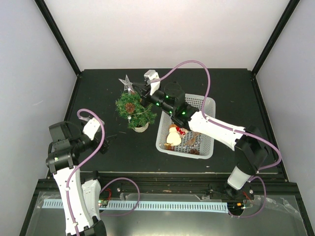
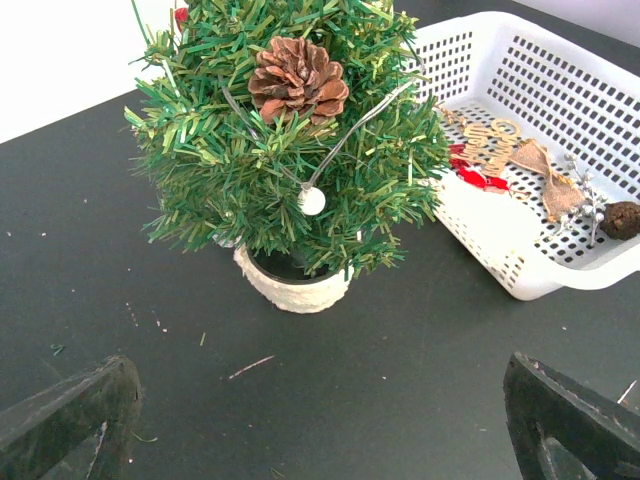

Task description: Decorate the small christmas tree

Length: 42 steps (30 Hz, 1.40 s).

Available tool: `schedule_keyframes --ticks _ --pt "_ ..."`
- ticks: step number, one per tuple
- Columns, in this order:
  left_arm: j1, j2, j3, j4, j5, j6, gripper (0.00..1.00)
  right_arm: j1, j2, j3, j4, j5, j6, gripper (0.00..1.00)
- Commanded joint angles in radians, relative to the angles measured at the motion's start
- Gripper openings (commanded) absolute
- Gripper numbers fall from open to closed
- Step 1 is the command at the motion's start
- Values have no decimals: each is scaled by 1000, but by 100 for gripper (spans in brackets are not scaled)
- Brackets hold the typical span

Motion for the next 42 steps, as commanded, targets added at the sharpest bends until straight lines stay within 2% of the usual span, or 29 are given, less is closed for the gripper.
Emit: schedule_keyframes --ticks 1,9,14,19,21,24,26,28,30,32,34,36,39,42 --pt "5 -15 6 13 -5 -10 99 4 -24 -20 -11 -7 -10 1" --pt "7 -20 2 17 -4 -12 99 4 -30 -24 -13 -28 -13 3" --pt "7 -20 0 20 -4 -14 99 3 -32 -24 -19 -21 -12 23" --pt "9 -23 1 18 -4 -13 99 3 -32 -17 -24 -18 -11 30" --pt "8 -21 2 18 -4 -13 99 4 -35 -15 -28 -15 -9 35" --pt "8 -21 2 18 -5 -13 99 4 -42 -7 -46 -13 -8 54" --pt "9 -20 4 16 -6 -14 99 4 -46 6 -72 -13 -6 62" --pt "8 -19 3 14 -6 -12 99 3 -51 13 -91 1 -6 76" --pt "8 -17 5 12 -5 -13 99 2 -59 19 -119 14 -11 77" --pt "8 -16 7 12 -8 -12 99 3 -75 12 -133 36 -7 85" --pt "8 -14 7 11 -9 -12 99 3 -101 -10 -133 42 -7 86" --pt "8 -14 6 12 -10 -12 99 2 -137 -47 -127 44 -4 99" --pt "9 -10 8 12 -8 -13 99 4 -194 -88 -155 26 -11 100" --pt "9 -4 7 17 -12 -17 99 3 -256 -93 -284 21 -21 100"
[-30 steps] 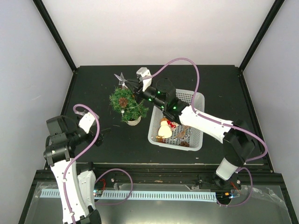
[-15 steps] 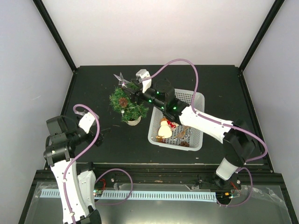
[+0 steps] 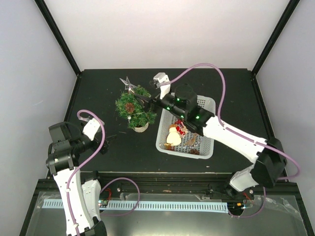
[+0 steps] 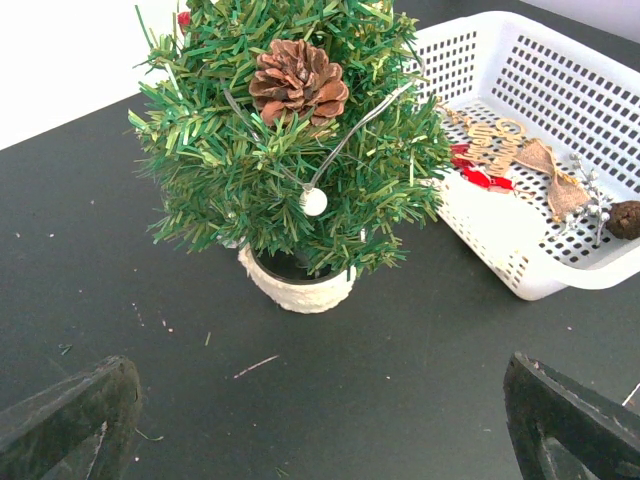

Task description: Decorate the small christmas tree

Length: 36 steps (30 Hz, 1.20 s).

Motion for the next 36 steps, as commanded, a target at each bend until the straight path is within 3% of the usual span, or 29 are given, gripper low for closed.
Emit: schedule_keyframes --ticks 1,6,13,20,26,31,36 --pt "8 8 6 18 -6 -17 99 3 -104 -18 -162 19 -17 100" --pt "9 4 -5 35 -6 -28 99 1 -193 -84 -356 203 81 100" --pt "10 -8 -15 54 -14 -45 99 -25 -95 -148 -614 344 336 100" --pt "10 -21 -18 59 -18 -50 99 -220 64 -145 -845 355 597 100" --pt "12 -23 -19 62 -21 -53 99 -399 185 -84 -1019 427 719 100" --pt "11 -11 -6 65 -30 -63 99 -461 268 24 -1154 571 778 100" --pt "11 31 90 42 -75 -84 99 -495 250 76 -1183 652 828 100"
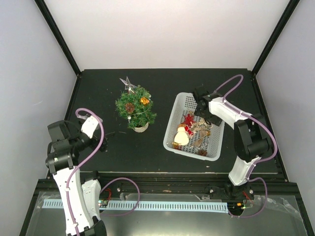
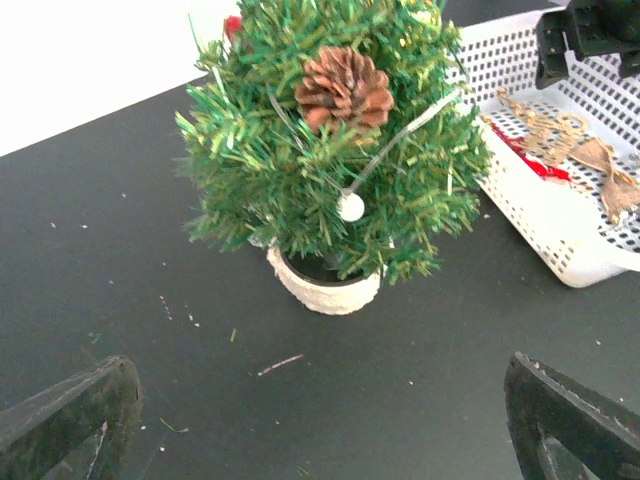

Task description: Decorate the small christmas tree

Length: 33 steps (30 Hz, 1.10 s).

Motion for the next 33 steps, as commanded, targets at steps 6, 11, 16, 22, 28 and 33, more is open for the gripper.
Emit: schedule_keyframes --ticks 6,11,16,22,28,33 --pt "10 131 350 -195 -131 30 99 48 -194 79 19 115 -127 100" --pt "10 230 597 -467 -128 88 99 258 -424 30 167 40 -431 100" --pt "10 195 660 -556 -66 87 99 346 -687 -78 290 -286 -538 100" --pt "10 93 609 -555 -62 67 99 415 -929 -121 236 -396 -557 100" --pt "10 -7 543 -489 -87 -12 99 420 -1125 -212 201 -369 -553 100" --pt "9 -44 544 -469 -91 -54 99 421 -1175 -267 171 -360 -532 100"
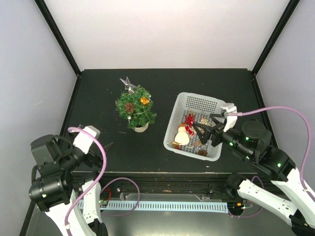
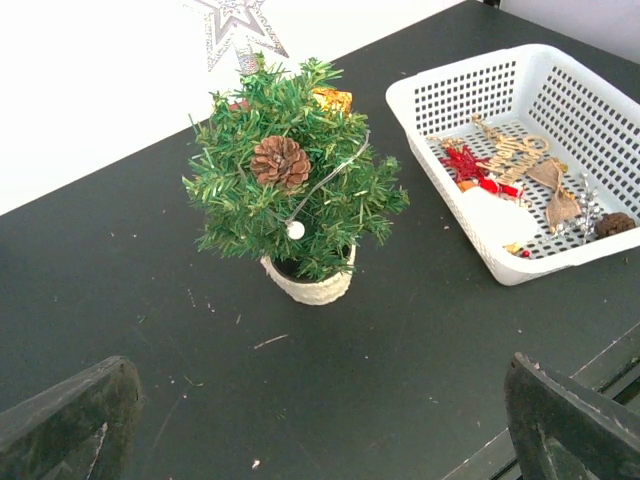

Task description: Decorate the small christmas tree

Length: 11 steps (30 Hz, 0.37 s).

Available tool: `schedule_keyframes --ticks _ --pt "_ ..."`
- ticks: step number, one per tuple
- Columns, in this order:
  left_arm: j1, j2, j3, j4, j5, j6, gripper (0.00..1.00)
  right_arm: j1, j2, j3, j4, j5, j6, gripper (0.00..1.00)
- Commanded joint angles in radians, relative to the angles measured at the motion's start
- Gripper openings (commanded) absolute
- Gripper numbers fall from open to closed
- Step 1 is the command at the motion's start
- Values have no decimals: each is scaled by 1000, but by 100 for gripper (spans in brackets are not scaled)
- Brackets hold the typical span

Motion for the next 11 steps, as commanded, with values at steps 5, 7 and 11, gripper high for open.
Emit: schedule_keyframes --ticks 5,7,11 --pt "4 -25 31 4 -9 -36 99 5 -20 -52 -54 24 6 100" --pt "4 -30 31 1 -14 -30 99 6 -16 -51 -46 14 5 100" --pt "4 -37 31 -3 -26 -24 99 5 23 -40 -55 25 9 100"
